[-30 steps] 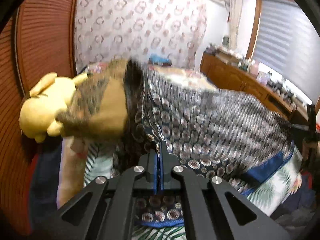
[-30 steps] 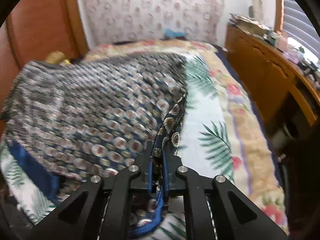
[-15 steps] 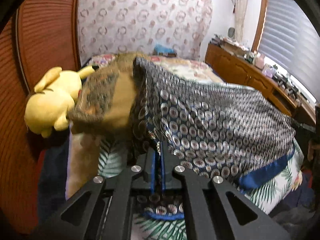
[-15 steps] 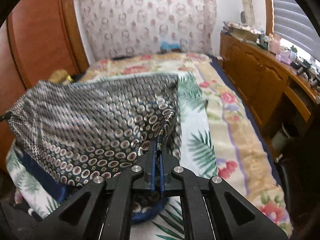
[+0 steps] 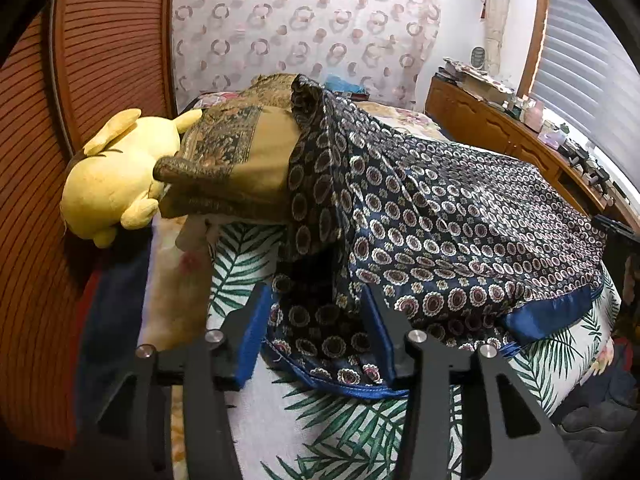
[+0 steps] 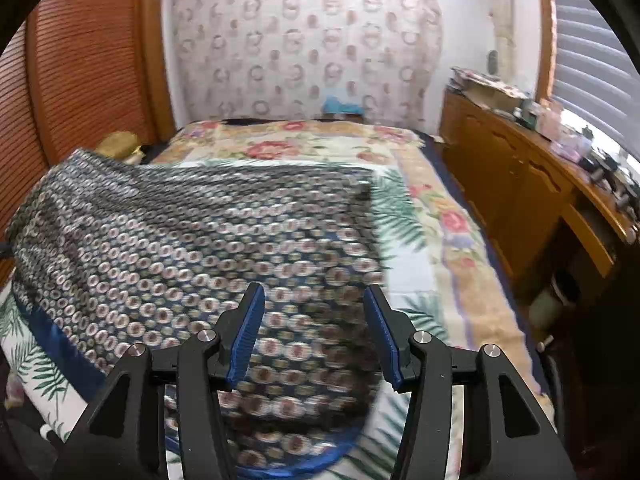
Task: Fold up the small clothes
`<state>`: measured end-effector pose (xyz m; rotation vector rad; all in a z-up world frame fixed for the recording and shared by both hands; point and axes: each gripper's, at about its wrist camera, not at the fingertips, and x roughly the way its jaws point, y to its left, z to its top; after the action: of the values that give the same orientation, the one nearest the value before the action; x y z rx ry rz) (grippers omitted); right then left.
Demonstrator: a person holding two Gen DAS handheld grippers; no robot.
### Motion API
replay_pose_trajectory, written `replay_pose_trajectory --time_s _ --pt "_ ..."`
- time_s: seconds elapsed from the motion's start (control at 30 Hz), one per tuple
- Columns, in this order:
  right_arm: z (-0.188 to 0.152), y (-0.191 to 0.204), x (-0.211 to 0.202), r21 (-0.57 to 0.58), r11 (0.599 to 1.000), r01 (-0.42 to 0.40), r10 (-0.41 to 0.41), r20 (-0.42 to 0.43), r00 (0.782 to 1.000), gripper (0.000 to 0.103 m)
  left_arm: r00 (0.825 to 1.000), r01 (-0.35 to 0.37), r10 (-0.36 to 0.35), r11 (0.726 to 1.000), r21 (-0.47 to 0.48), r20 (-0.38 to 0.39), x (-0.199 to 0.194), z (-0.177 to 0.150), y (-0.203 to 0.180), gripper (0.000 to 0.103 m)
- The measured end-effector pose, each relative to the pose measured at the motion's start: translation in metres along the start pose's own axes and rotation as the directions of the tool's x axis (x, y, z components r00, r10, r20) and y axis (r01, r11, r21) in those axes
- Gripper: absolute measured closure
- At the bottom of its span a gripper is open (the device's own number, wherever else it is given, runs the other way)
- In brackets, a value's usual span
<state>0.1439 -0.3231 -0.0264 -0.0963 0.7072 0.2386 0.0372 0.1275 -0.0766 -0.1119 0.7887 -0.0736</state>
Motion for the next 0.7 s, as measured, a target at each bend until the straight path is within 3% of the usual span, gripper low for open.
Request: replay_pose_trajectory --time_s 0.33,0.7 --pt "-0.015 0.055 0.032 -0.102 0.989 -0.107 0.099 -0.087 0.991 0.050 1.000 -0.006 0.006 1.000 -0.011 -0.021 0.013 -0.002 -0.001 0.057" --pt "-0.025 0.071 0.051 -0.156 0.979 -0.134 0.109 -0.157 0.982 0.050 0.998 -0.005 0.003 1.000 -0.029 -0.058 0.028 -0.005 0.004 0.056"
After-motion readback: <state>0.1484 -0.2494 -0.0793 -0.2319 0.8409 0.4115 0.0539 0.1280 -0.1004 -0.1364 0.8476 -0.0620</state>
